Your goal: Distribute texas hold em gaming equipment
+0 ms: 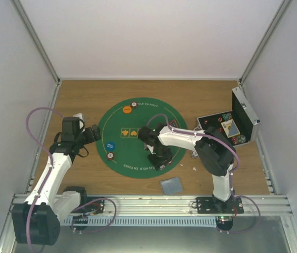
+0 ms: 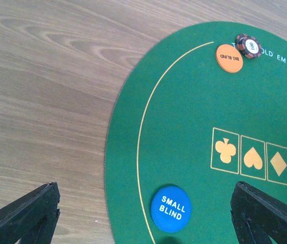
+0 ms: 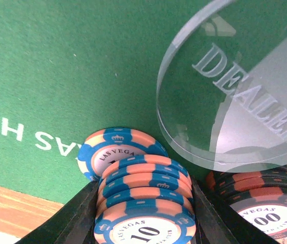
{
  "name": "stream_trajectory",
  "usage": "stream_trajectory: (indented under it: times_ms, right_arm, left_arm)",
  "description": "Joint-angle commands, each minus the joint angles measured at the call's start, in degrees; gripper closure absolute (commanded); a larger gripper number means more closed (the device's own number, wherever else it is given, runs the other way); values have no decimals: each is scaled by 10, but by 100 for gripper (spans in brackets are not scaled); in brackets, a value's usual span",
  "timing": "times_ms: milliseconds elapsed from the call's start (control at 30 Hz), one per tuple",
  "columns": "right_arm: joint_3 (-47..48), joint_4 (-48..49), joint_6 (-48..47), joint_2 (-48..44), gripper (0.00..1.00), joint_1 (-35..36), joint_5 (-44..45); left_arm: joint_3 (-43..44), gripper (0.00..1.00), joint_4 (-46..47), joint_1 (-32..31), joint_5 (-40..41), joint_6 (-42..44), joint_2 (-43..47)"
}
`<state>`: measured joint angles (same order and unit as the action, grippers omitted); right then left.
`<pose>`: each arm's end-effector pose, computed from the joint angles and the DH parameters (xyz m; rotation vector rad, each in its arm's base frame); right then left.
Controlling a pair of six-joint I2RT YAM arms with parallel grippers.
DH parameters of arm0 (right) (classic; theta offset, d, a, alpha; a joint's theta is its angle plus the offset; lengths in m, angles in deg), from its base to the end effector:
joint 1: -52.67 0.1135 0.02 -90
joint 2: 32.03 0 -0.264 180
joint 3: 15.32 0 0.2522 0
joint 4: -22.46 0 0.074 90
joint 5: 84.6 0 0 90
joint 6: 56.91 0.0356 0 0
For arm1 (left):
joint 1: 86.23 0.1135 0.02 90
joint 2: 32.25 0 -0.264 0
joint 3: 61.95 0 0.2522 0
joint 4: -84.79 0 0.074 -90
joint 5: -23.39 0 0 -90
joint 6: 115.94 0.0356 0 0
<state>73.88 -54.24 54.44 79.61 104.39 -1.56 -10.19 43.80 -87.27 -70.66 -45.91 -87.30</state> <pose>0.2030 0.2641 0.1547 0.7567 -2.8424 -0.0038 0.1989 -0.0061 0.2390 -0.3528 2.3299 -0.2630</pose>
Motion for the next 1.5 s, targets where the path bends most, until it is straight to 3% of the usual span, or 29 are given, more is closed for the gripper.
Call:
stream_trajectory:
  times_ms: [0, 633, 1100, 1467]
  right_arm:
    - [27, -1, 2, 5, 65, 6, 2]
    - [35, 14, -7, 28, 62, 11, -7]
    - [58, -4, -2, 22, 45, 13, 11]
    - [156, -68, 7, -29, 30, 3, 36]
  left_arm:
    - [-8, 7, 25, -6, -4, 3, -2]
    - [-8, 7, 24, -7, -3, 4, -3]
    - [-8, 7, 24, -7, -2, 4, -2]
    - [-8, 7, 24, -7, 1, 3, -2]
